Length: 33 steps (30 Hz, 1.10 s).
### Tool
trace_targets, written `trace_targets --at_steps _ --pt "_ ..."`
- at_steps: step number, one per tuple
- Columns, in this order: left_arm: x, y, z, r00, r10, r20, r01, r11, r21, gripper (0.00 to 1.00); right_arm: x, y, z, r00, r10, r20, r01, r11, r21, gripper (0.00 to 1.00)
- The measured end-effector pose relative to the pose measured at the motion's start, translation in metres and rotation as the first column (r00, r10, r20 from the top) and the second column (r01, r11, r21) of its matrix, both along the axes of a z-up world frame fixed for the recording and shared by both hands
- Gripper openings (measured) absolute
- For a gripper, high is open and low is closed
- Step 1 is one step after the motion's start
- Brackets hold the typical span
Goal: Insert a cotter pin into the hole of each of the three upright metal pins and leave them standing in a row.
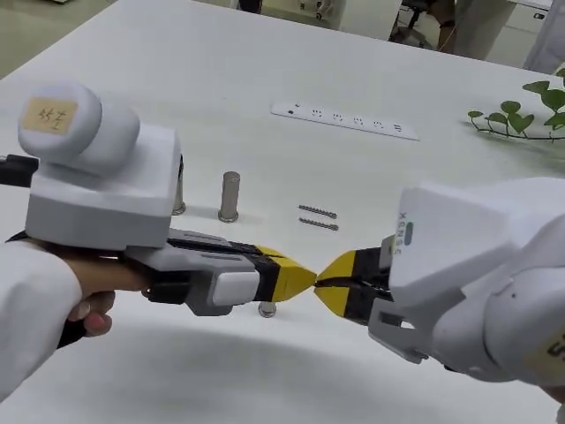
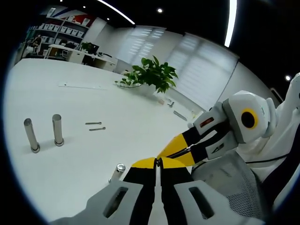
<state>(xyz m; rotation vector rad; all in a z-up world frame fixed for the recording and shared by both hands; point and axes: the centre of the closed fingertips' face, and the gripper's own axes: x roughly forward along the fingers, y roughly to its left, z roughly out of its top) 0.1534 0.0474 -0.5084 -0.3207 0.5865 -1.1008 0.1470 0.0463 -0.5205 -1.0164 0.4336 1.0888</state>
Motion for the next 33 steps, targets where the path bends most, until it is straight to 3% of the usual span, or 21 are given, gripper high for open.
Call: trace_targets --at_steps 7,21,23,28,31,33 --pt "-0.0011 0.0005 -0.0005 1.0 -0.012 0.026 0.011 1.0 0.017 0.0 -0.0011 0.0008 -0.0011 1.0 -0.004 -0.01 0.004 1.0 0.007 0.0" --pt "0.0 0.0033 0.0024 1.0 -0.003 0.022 0.003 1.0 0.005 0.0 -0.0013 0.0037 0.0016 1.0 0.004 0.003 -0.004 1.0 0.013 0.0" --pt "0.0007 0.0042 0.0026 1.0 0.0 0.031 0.0 1.0 0.005 0.0 0.0027 0.0039 0.004 0.999 -0.005 0.032 0.004 1.0 0.017 0.06" --pt "0.0 0.0061 0.0022 0.999 -0.01 0.05 0.009 1.0 0.021 0.0 0.0064 0.0005 0.0042 0.999 -0.02 0.037 0.019 1.0 0.014 0.13" --pt "-0.0003 0.0067 0.0031 0.998 -0.015 0.065 0.013 1.0 0.024 0.0 0.006 -0.0022 0.0025 0.999 -0.036 0.007 0.036 0.999 0.034 0.16" --pt "-0.0019 0.0072 0.0031 0.996 -0.031 0.081 0.028 0.999 0.035 0.0 0.0025 -0.0013 0.0012 0.998 -0.046 -0.047 0.049 0.996 0.072 0.15"
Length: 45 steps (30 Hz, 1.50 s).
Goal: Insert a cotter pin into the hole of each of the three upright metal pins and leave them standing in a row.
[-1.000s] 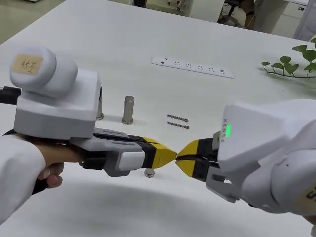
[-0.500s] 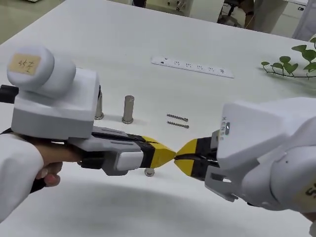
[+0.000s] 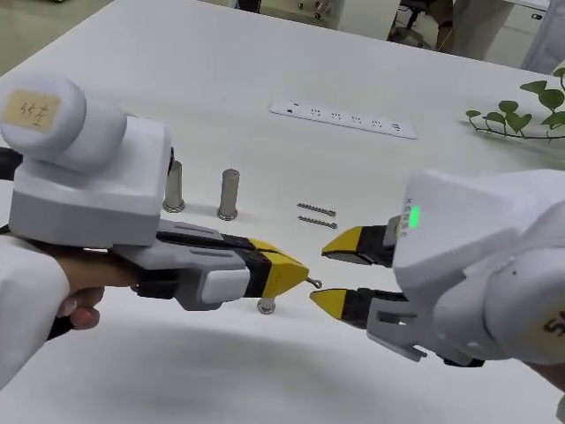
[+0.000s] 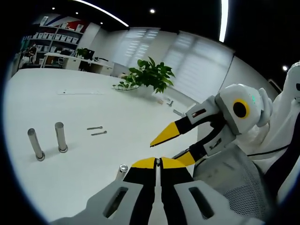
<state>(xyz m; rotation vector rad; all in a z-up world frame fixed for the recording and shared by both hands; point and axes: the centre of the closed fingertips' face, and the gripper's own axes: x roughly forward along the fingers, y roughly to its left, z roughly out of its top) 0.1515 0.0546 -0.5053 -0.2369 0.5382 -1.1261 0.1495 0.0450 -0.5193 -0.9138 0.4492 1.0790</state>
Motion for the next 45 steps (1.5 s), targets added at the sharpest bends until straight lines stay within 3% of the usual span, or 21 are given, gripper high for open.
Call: trace_targets --at_steps 2,5,7,10,13,17,20,23,24,33,35,38,39,40,41,42,43,44,45 --pt "-0.002 0.0 0.001 0.999 -0.02 0.03 0.02 1.0 0.009 0.0 -0.001 -0.001 -0.001 0.999 -0.009 -0.037 0.009 1.0 0.021 0.15" --pt "-0.005 0.0 0.005 0.997 -0.047 0.057 0.047 0.999 0.008 0.0 0.001 -0.004 0.002 0.999 -0.007 -0.048 0.009 0.999 0.033 0.15" --pt "-0.007 -0.001 0.008 0.995 -0.062 0.082 0.062 0.998 0.007 0.0 -0.002 -0.004 0.001 0.995 -0.007 -0.095 0.012 0.998 0.058 0.15" --pt "-0.011 -0.001 0.012 0.988 -0.094 0.12 0.093 0.996 0.008 0.0 -0.011 -0.001 0.001 0.979 0.011 -0.204 0.016 0.992 0.126 0.15" --pt "-0.012 -0.001 0.013 0.986 -0.106 0.131 0.106 0.994 0.012 0.0 -0.009 -0.004 0.002 0.976 0.008 -0.216 0.021 0.991 0.132 0.15" --pt "-0.015 -0.001 0.017 0.977 -0.132 0.165 0.132 0.991 0.009 0.0 -0.016 -0.001 0.001 0.955 0.022 -0.294 0.031 0.984 0.174 0.12" --pt "-0.019 -0.003 0.018 0.968 -0.162 0.19 0.162 0.987 0.019 0.0 -0.02 0.003 0.003 0.944 0.039 -0.327 0.03 0.979 0.201 0.1" --pt "-0.023 -0.004 0.019 0.963 -0.184 0.199 0.183 0.983 0.023 0.0 -0.02 0.005 0.003 0.942 0.046 -0.333 0.028 0.977 0.213 0.03" --pt "-0.022 -0.004 0.02 0.958 -0.187 0.219 0.185 0.982 0.03 0.0 -0.021 0.006 0.003 0.939 0.049 -0.342 0.025 0.977 0.21 0.03" --pt "-0.024 -0.004 0.019 0.947 -0.214 0.239 0.208 0.977 0.05 0.0 -0.026 0.008 0.002 0.936 0.08 -0.342 -0.01 0.979 0.202 0.0" --pt "-0.024 -0.003 0.019 0.948 -0.213 0.235 0.206 0.977 0.051 0.0 -0.026 0.008 0.004 0.937 0.085 -0.34 -0.016 0.979 0.202 0.0" --pt "-0.021 -0.002 0.018 0.951 -0.199 0.238 0.192 0.98 0.051 0.0 -0.021 0.008 0.007 0.948 0.073 -0.309 -0.011 0.98 0.2 0.0" --pt "-0.019 -0.002 0.019 0.958 -0.181 0.221 0.178 0.983 0.033 0.0 -0.02 0.008 0.007 0.95 0.074 -0.302 -0.014 0.981 0.195 0.0" --pt "-0.018 -0.001 0.02 0.958 -0.178 0.223 0.176 0.984 0.03 0.0 -0.02 0.008 0.008 0.953 0.076 -0.293 -0.019 0.981 0.192 0.0" --pt "-0.015 -0.001 0.02 0.956 -0.17 0.239 0.167 0.985 0.031 0.0 -0.02 0.008 0.008 0.954 0.088 -0.288 -0.036 0.983 0.182 0.0" --pt "-0.01 0.001 0.021 0.943 -0.163 0.29 0.154 0.987 0.052 0.01 -0.02 0.008 0.008 0.954 0.089 -0.287 -0.038 0.983 0.18 0.0" --pt "-0.011 0.002 0.019 0.93 -0.185 0.318 0.169 0.982 0.08 0.03 -0.018 0.008 0.008 0.955 0.087 -0.283 -0.038 0.984 0.174 0.0" --pt "-0.011 0.003 0.016 0.924 -0.196 0.327 0.172 0.98 0.102 0.04 -0.017 0.007 0.007 0.956 0.085 -0.28 -0.039 0.985 0.166 0.0" --pt "-0.008 0.004 0.012 0.931 -0.184 0.314 0.154 0.981 0.117 0.06 -0.016 0.007 0.007 0.957 0.083 -0.278 -0.039 0.986 0.161 0.0"
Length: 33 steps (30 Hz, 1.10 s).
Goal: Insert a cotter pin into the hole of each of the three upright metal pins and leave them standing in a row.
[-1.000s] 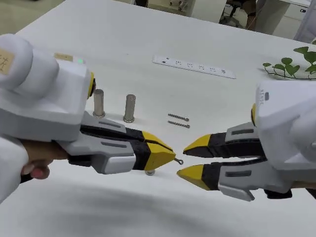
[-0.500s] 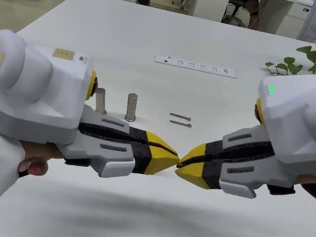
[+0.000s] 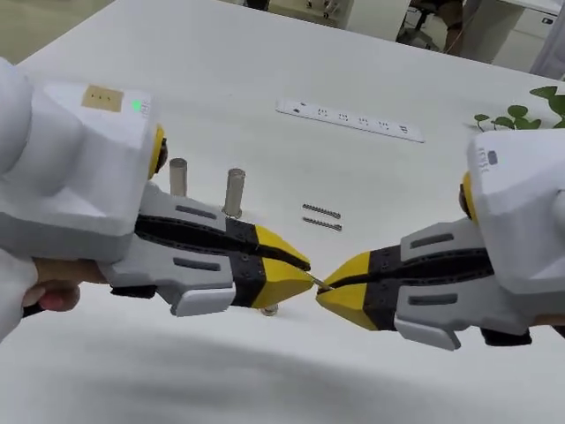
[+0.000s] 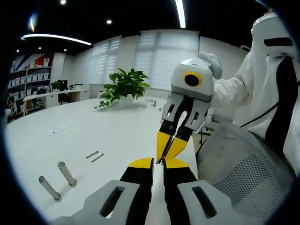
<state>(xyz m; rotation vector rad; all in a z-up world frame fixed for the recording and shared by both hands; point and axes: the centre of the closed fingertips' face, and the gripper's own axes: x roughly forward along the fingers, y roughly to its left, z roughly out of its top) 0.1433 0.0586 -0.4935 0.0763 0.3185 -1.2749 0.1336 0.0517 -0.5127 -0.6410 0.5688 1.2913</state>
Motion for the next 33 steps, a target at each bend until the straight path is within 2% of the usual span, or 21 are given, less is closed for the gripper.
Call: trace_targets --at_steps 1,2,3,6,8,10,14,16,19,21,24,27,29,33 --pt "0.005 0.003 -0.006 1.0 0.026 0.009 -0.026 0.999 0.027 0.09 0.006 -0.003 -0.001 1.0 -0.029 0.004 0.029 1.0 -0.012 0.0" --pt "0.007 0.004 -0.009 0.999 0.026 0.025 -0.027 0.999 0.045 0.12 0.01 -0.006 -0.003 0.999 -0.053 0.003 0.053 0.998 -0.028 0.0" --pt "0.007 0.006 -0.014 0.999 0.024 0.028 -0.026 0.997 0.066 0.15 0.016 -0.012 -0.007 0.997 -0.082 0.009 0.082 0.995 -0.063 0.0" --pt "0.011 0.006 -0.023 0.999 0.032 0.029 -0.034 0.996 0.087 0.22 0.023 -0.02 -0.016 0.994 -0.105 -0.006 0.104 0.988 -0.115 0.0" --pt "0.016 0.009 -0.029 0.998 0.04 0.056 -0.046 0.992 0.117 0.27 0.026 -0.023 -0.022 0.996 -0.093 -0.005 0.091 0.986 -0.14 0.0" --pt "0.019 0.01 -0.033 0.997 0.047 0.059 -0.054 0.99 0.132 0.29 0.029 -0.025 -0.027 0.998 -0.069 0.005 0.069 0.983 -0.168 0.0" --pt "0.028 0.011 -0.044 0.997 0.051 0.065 -0.061 0.985 0.162 0.23 0.031 -0.025 -0.035 0.999 -0.046 -0.028 0.039 0.98 -0.196 0.0" --pt "0.032 0.01 -0.048 0.997 0.056 0.056 -0.065 0.985 0.162 0.23 0.033 -0.026 -0.04 0.999 -0.023 -0.033 0.015 0.975 -0.222 0.0" --pt "0.035 0.009 -0.053 0.997 0.047 0.062 -0.057 0.983 0.172 0.21 0.037 -0.025 -0.045 0.999 -0.015 -0.047 0.003 0.971 -0.239 0.0" --pt "0.037 0.008 -0.056 0.998 0.04 0.045 -0.047 0.987 0.156 0.17 0.039 -0.023 -0.049 0.998 -0.01 -0.063 -0.006 0.969 -0.246 0.0" --pt "0.04 0.006 -0.061 0.999 0.039 0.038 -0.044 0.986 0.16 0.15 0.042 -0.021 -0.056 0.997 -0.001 -0.079 -0.019 0.966 -0.259 0.0" --pt "0.039 0.007 -0.066 0.999 0.023 0.034 -0.029 0.982 0.185 0.13 0.04 -0.018 -0.058 0.996 0.022 -0.092 -0.046 0.962 -0.27 0.0" --pt "0.039 0.007 -0.066 0.999 0.02 0.034 -0.026 0.983 0.182 0.07 0.039 -0.018 -0.06 0.995 0.039 -0.096 -0.064 0.959 -0.276 0.0" --pt "0.037 0.008 -0.066 0.999 0.021 0.027 -0.025 0.983 0.179 0.06 0.04 -0.016 -0.063 0.993 0.048 -0.108 -0.077 0.955 -0.287 0.0"
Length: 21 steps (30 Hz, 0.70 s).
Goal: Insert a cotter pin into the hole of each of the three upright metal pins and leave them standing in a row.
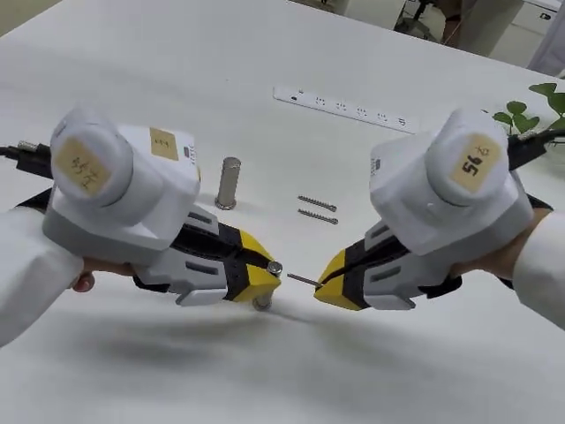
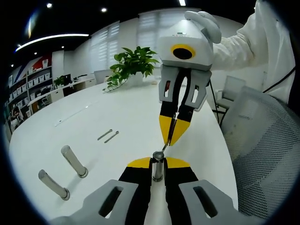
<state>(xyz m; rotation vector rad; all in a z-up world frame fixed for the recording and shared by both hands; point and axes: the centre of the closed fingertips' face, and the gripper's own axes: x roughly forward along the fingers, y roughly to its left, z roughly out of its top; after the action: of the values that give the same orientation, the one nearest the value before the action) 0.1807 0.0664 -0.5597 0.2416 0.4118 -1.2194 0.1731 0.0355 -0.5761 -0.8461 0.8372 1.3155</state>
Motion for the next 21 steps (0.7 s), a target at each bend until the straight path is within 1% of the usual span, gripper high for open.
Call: trace_targets --at_steps 2,7,11,12,14,17,18,21 --pt "0.0 0.001 -0.001 1.0 -0.002 0.005 0.002 1.0 0.007 0.06 0.0 0.002 -0.001 1.0 0.001 -0.001 -0.001 1.0 0.008 0.0" --pt "-0.001 0.001 -0.001 1.0 0.0 -0.009 0.0 1.0 0.0 0.06 0.001 0.004 -0.002 1.0 0.013 0.005 -0.013 1.0 -0.005 0.0" --pt "-0.002 0.002 -0.001 1.0 -0.009 -0.007 0.009 1.0 0.0 0.06 0.002 0.004 0.0 1.0 0.012 0.004 -0.012 1.0 -0.002 0.0" --pt "-0.002 0.002 -0.001 1.0 -0.009 -0.006 0.009 1.0 0.002 0.06 0.002 0.004 0.001 1.0 0.016 0.007 -0.016 1.0 0.001 0.0" --pt "-0.002 0.002 -0.001 1.0 -0.008 -0.003 0.008 1.0 0.003 0.06 0.001 0.008 0.004 1.0 0.018 -0.001 -0.018 1.0 0.025 0.0" --pt "-0.002 0.002 -0.001 1.0 -0.011 0.002 0.011 1.0 0.01 0.06 0.001 0.008 0.003 1.0 0.027 0.007 -0.027 1.0 0.006 0.0" --pt "-0.002 0.002 -0.001 1.0 -0.011 0.003 0.011 1.0 0.01 0.06 0.001 0.008 0.002 1.0 0.026 0.004 -0.026 1.0 0.006 0.0" --pt "-0.003 0.0 -0.001 1.0 -0.012 -0.009 0.012 1.0 -0.001 0.06 -0.001 0.012 -0.001 1.0 0.011 -0.017 -0.01 1.0 0.027 0.0"
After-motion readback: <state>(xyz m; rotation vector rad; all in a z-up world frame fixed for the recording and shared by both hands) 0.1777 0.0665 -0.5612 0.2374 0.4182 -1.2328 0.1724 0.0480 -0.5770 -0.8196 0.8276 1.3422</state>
